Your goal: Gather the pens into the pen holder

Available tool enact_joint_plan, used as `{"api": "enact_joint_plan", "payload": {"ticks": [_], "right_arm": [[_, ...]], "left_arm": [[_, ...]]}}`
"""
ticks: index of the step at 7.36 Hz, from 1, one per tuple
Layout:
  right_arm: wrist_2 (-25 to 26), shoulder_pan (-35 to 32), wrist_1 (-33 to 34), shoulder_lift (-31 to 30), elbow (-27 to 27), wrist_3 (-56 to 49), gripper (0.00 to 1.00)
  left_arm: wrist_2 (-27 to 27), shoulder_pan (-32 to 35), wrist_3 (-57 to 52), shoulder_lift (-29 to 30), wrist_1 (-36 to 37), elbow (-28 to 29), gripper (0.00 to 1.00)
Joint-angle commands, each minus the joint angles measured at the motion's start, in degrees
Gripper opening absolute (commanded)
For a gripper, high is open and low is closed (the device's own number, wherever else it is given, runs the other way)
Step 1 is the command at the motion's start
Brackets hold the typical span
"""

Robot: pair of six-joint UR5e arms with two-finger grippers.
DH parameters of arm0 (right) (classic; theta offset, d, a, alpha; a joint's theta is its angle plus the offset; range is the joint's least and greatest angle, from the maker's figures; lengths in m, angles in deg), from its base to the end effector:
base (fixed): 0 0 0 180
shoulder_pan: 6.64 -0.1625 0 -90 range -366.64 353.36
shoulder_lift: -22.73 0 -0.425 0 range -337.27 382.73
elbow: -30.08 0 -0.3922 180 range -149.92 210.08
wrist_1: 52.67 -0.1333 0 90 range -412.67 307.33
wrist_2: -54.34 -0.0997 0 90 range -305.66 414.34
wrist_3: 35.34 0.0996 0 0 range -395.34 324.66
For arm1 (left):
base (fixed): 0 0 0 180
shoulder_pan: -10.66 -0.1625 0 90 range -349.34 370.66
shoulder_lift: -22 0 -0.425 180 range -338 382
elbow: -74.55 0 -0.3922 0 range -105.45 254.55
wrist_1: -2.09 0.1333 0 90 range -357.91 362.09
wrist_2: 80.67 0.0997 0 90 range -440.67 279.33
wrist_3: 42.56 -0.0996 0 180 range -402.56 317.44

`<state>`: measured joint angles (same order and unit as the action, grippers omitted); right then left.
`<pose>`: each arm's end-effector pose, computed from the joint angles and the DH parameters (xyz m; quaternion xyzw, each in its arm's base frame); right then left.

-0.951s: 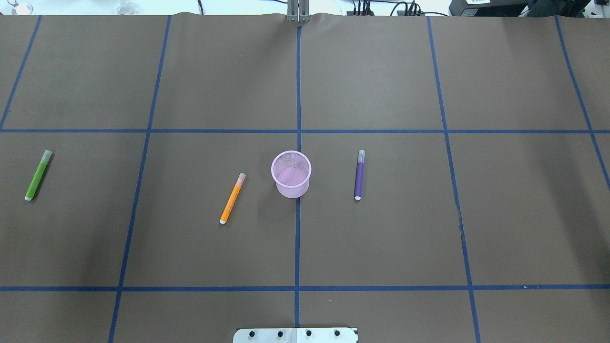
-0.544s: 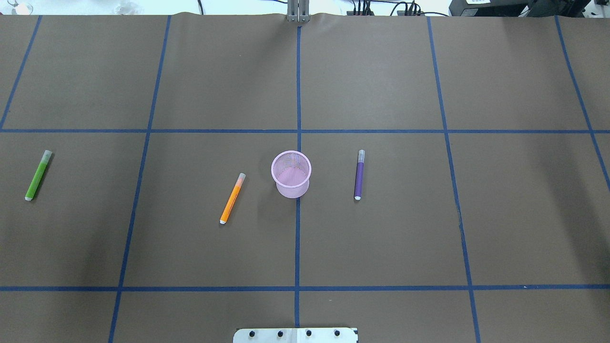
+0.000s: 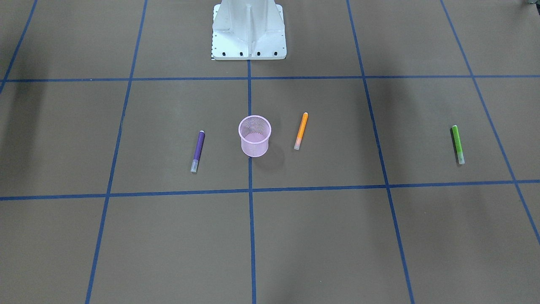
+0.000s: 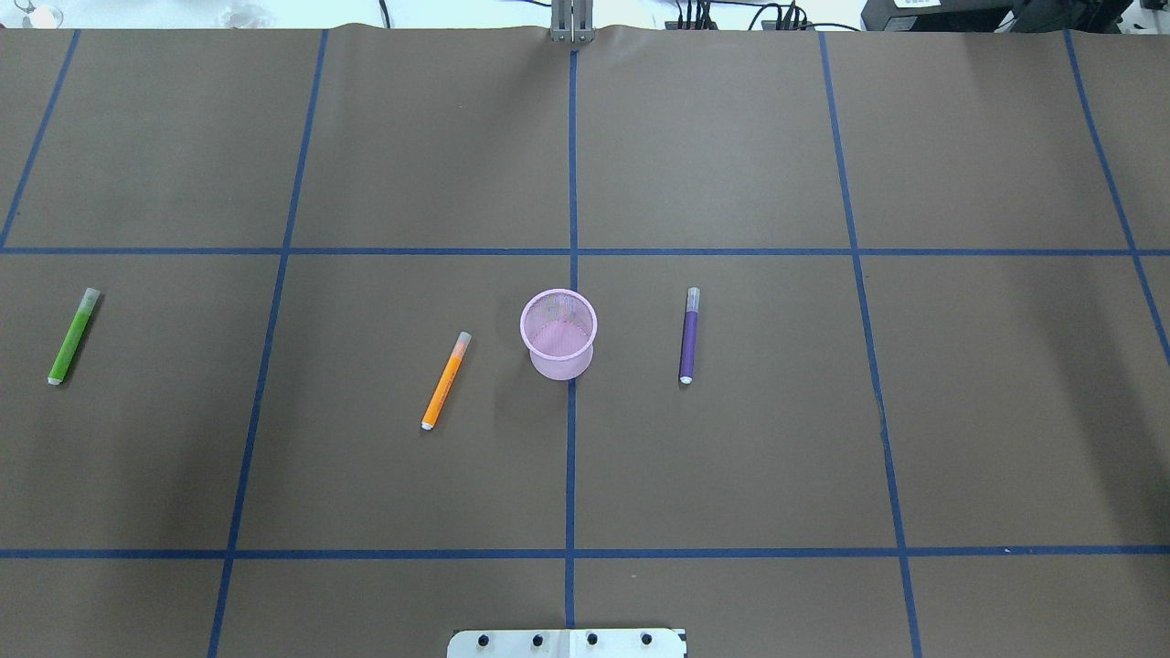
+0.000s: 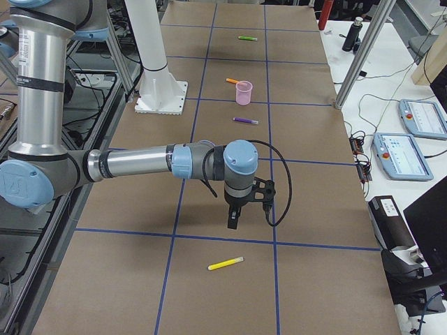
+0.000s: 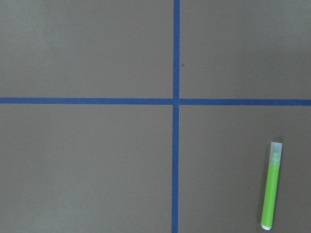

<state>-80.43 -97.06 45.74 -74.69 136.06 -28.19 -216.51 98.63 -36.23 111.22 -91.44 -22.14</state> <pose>0.0663 -0.4324 0.5960 -0.0211 -0.3802 0.0605 0.9227 -0.0443 -0.4959 0.5992 0.0473 0.3926 -0.0024 0.9185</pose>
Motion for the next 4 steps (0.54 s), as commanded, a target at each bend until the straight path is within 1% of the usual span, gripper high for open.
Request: {"api": "enact_joint_plan", "payload": {"ticks": [1,2,3,4], "right_arm": [[-0.1,0.0,0.0,0.3,0.2,0.0,1.00],[-0.1,0.1,-0.1,0.4,-0.1,0.0,1.00],[-0.1,0.1,0.1,0.8,0.0,0.1,1.00],[0.1,0.1,0.3,2.1,0.0,0.1,1.00]], "left_arm": [[-0.7,-0.1,0.7,1.1,-2.3,0.4,1.00],[-0.7,-1.5,0.9,1.8,-2.1,0.4,1.00],[-0.5,-4.1,4.3,3.7,-2.0,0.2,1.00],[-0.7,-5.9,7.9,4.2,-2.4,0.1,1.00]]}}
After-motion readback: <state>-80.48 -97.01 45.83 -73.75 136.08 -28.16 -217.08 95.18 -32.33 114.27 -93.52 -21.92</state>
